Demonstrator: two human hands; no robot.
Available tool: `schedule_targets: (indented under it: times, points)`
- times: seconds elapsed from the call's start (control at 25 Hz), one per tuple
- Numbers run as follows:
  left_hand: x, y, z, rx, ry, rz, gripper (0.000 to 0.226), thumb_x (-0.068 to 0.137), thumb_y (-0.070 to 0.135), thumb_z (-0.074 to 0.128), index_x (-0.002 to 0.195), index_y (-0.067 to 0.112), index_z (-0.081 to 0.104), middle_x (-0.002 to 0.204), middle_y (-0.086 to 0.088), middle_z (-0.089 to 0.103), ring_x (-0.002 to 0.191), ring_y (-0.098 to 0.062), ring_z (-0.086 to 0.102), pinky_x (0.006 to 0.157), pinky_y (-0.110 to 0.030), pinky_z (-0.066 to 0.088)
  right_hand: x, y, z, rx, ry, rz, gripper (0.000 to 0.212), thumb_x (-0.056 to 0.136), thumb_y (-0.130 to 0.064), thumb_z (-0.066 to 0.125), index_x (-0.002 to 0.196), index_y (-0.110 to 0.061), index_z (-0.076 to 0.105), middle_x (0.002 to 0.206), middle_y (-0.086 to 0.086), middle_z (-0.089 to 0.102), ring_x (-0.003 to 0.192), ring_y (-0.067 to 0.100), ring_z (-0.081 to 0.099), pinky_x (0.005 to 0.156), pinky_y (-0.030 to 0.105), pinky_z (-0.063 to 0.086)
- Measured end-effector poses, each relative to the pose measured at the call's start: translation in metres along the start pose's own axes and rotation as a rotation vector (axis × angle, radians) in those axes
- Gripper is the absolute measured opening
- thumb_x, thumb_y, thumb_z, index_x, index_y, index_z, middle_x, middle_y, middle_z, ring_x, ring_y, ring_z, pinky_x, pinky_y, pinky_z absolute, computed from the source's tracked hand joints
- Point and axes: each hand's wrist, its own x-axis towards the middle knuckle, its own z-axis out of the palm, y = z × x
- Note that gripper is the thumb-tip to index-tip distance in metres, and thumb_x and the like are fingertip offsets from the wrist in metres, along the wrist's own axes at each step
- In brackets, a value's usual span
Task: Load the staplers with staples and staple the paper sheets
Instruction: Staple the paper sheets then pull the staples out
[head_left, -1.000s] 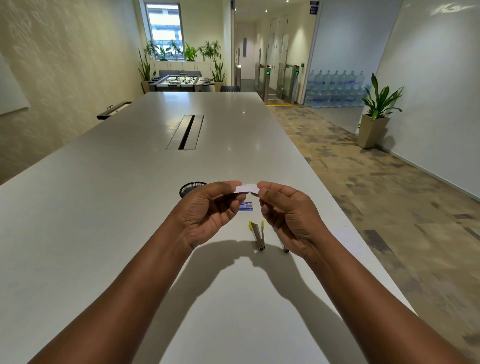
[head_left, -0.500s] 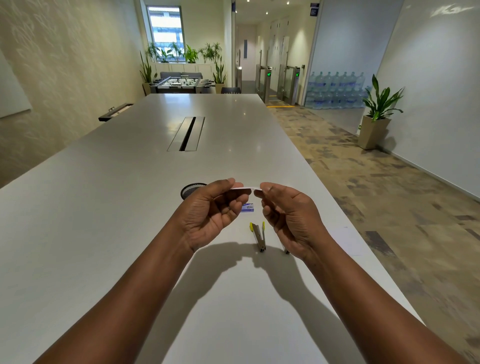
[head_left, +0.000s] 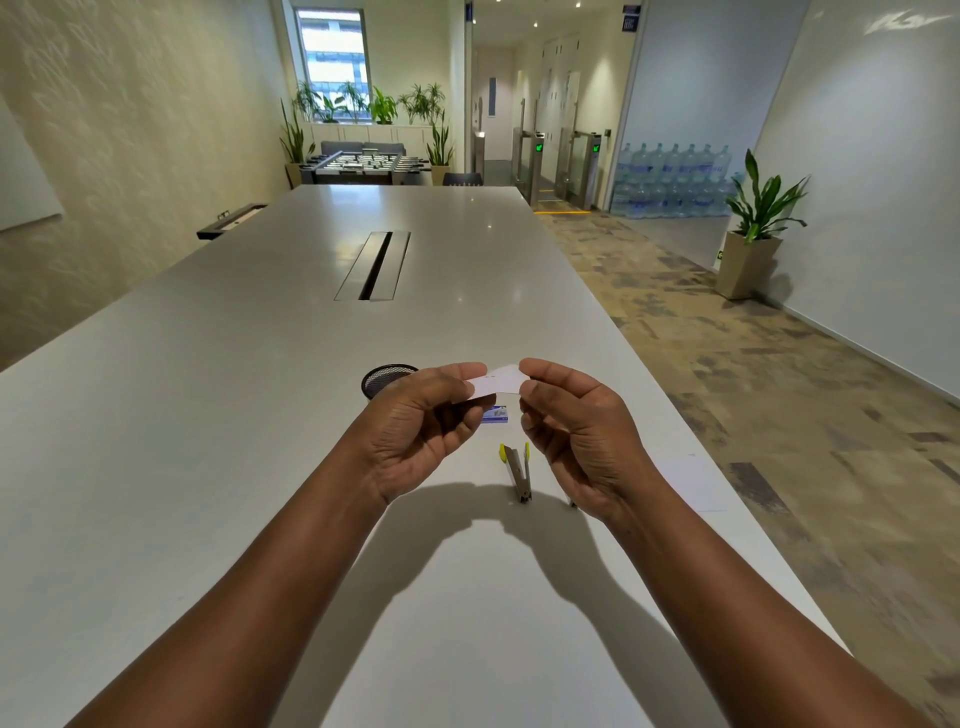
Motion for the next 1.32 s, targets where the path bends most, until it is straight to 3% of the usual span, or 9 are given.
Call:
schedule_targets:
  times: [0.24, 0.48, 0.68, 0.88, 1.08, 1.32]
  points:
    - [0.002, -0.002, 0.0, 0.212, -0.02, 0.144, 0.024, 0.088, -0.008, 0.065, 0.11, 0.001, 0.071, 0.1, -0.016, 0.077, 0.081, -0.021, 0.074, 0.07, -0.023, 0.06, 0.003, 0.005, -0.004, -0.054, 0.005, 0.007, 0.03, 0.088, 0.013, 0.064, 0.112, -0.002, 0.074, 0.094, 0.016, 0.073, 0.065, 0.021, 0.056, 0.061, 0.027, 0.052]
    - [0.0, -0.004, 0.001, 0.37, -0.05, 0.249, 0.027, 0.087, -0.002, 0.071, 0.113, 0.003, 0.07, 0.102, -0.013, 0.078, 0.092, -0.023, 0.076, 0.076, -0.023, 0.057, 0.006, 0.013, -0.009, -0.026, 0.014, 0.068, 0.027, 0.088, 0.011, 0.063, 0.109, -0.001, 0.073, 0.073, 0.01, 0.071, 0.06, 0.018, 0.052, 0.055, 0.024, 0.049]
    - [0.001, -0.001, 0.003, 0.153, -0.007, 0.096, 0.021, 0.087, -0.007, 0.066, 0.108, -0.004, 0.07, 0.103, -0.024, 0.074, 0.079, -0.024, 0.075, 0.064, -0.021, 0.058, 0.007, 0.008, -0.007, 0.007, 0.015, 0.095, 0.021, 0.087, 0.009, 0.065, 0.095, -0.004, 0.08, 0.075, 0.012, 0.069, 0.06, 0.017, 0.054, 0.057, 0.023, 0.051]
    - [0.0, -0.001, 0.0, -0.138, -0.018, -0.065, 0.02, 0.086, -0.011, 0.061, 0.102, -0.008, 0.071, 0.096, -0.024, 0.073, 0.072, -0.02, 0.074, 0.061, -0.02, 0.058, 0.004, -0.005, 0.0, 0.068, 0.004, 0.072, 0.019, 0.086, 0.009, 0.068, 0.097, -0.002, 0.079, 0.083, 0.014, 0.073, 0.065, 0.015, 0.062, 0.063, 0.021, 0.056]
    - [-0.003, -0.001, 0.005, -0.205, -0.042, -0.097, 0.026, 0.077, -0.01, 0.062, 0.101, -0.01, 0.072, 0.094, -0.023, 0.072, 0.071, -0.018, 0.071, 0.062, -0.019, 0.058, 0.003, -0.013, 0.008, 0.074, 0.017, 0.05, 0.013, 0.086, 0.004, 0.073, 0.095, -0.002, 0.08, 0.094, 0.019, 0.075, 0.074, 0.018, 0.068, 0.07, 0.022, 0.06]
    - [-0.009, 0.007, 0.012, -0.235, -0.059, -0.076, 0.044, 0.066, 0.001, 0.072, 0.108, -0.012, 0.068, 0.109, -0.028, 0.07, 0.074, -0.021, 0.069, 0.064, -0.021, 0.058, 0.003, -0.016, 0.006, 0.094, 0.038, 0.067, 0.009, 0.087, -0.001, 0.074, 0.085, -0.004, 0.082, 0.088, 0.015, 0.077, 0.068, 0.014, 0.07, 0.061, 0.021, 0.057]
